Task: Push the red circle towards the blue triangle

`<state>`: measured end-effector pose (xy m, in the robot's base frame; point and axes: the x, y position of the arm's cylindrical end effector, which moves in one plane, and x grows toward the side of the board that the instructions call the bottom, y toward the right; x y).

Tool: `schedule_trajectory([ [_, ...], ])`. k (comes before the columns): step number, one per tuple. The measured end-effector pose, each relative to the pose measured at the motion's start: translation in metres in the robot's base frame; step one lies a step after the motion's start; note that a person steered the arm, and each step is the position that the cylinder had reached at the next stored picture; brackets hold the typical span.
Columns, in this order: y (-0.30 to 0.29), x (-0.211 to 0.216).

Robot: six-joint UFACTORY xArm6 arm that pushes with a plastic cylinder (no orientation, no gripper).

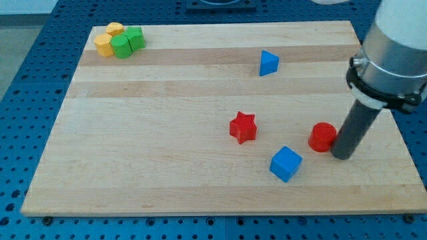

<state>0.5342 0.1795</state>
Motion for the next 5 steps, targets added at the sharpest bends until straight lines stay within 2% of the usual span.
schedule_trajectory([
  [5,-0.057,-0.063],
])
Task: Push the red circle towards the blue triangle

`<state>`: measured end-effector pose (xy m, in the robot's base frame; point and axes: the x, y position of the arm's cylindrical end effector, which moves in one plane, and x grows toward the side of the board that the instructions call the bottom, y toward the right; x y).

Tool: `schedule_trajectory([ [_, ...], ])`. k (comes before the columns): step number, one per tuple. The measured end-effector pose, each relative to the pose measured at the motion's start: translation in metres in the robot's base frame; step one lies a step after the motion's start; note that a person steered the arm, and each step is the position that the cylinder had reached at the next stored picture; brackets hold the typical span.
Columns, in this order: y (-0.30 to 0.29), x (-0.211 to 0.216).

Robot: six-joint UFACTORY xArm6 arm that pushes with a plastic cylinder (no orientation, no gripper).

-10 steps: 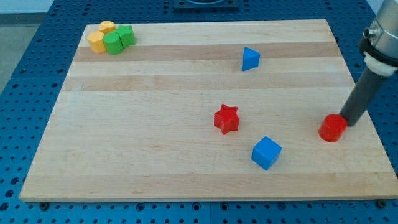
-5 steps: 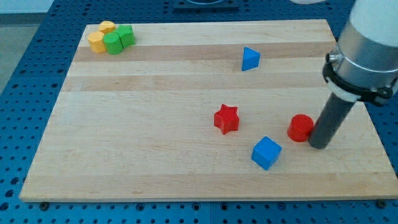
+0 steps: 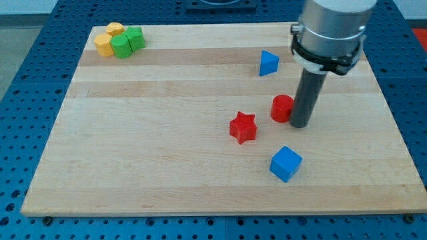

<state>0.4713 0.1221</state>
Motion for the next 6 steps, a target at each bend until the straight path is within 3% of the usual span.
schedule_trajectory([
  [3,-0.057,-0.009],
  [6,-0.063,-0.035],
])
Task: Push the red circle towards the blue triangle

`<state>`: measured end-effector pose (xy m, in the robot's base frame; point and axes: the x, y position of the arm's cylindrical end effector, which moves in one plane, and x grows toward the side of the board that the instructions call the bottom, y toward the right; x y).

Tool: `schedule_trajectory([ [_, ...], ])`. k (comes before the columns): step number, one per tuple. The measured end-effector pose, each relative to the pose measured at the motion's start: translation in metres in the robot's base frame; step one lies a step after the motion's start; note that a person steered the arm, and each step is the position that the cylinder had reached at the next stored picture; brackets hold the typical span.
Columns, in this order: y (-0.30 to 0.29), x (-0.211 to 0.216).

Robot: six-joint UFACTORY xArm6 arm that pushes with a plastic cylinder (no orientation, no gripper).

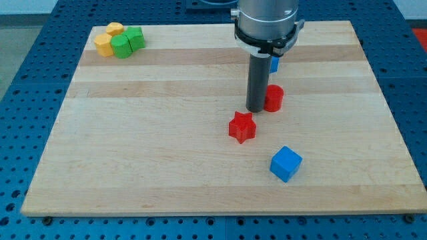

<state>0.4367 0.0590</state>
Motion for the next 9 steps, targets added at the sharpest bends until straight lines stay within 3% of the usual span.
schedule_trajectory([
  [7,0.101,0.006],
  [9,0.092,-0.018],
])
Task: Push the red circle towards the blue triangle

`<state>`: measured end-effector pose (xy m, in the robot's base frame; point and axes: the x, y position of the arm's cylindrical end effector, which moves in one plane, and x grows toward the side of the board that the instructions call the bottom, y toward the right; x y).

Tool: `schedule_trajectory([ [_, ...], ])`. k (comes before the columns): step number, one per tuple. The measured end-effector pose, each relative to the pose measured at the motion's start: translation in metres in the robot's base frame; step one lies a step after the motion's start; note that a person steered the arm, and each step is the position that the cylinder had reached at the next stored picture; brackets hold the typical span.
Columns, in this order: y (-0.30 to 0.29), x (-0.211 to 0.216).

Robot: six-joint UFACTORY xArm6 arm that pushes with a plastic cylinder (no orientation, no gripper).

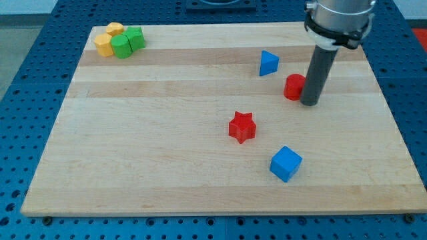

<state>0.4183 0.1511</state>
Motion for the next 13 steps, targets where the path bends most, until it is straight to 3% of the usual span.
schedule_trajectory([
  [2,-0.013,-0.024],
  [8,-0.065,-0.021],
  [13,-0.066,-0.034],
])
